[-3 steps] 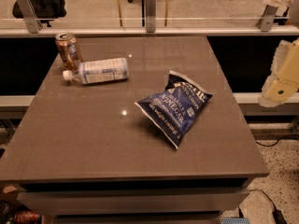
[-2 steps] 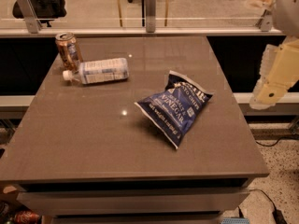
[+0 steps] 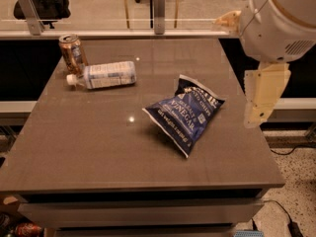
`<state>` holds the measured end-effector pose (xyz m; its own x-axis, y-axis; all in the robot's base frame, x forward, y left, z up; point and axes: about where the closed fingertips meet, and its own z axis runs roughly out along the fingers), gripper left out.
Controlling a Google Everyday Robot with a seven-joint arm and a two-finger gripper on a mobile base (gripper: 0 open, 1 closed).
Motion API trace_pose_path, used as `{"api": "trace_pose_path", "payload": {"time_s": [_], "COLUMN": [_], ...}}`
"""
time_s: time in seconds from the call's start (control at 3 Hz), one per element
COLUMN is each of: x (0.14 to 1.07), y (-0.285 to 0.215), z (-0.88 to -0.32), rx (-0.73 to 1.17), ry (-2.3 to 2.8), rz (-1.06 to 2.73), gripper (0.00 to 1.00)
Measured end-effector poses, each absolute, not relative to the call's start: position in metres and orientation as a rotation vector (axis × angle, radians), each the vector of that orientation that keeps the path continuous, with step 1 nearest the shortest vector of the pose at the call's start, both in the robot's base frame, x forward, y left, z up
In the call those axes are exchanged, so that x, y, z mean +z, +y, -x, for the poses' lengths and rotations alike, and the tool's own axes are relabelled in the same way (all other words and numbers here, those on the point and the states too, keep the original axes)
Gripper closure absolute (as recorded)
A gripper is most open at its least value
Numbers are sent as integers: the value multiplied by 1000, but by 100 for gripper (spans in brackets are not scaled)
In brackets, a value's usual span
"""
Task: Pick blue chip bag
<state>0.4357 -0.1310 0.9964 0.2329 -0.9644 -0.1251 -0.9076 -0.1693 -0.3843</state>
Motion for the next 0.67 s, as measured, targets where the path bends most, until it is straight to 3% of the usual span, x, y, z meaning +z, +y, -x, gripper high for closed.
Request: {"api": "trace_pose_path", "payload": {"time_s": [0.67], "x": [933], "y": [-104], "z": [-452], "rx": [-228], "ry": [1585], "rz": [2403], "gripper": [0]}}
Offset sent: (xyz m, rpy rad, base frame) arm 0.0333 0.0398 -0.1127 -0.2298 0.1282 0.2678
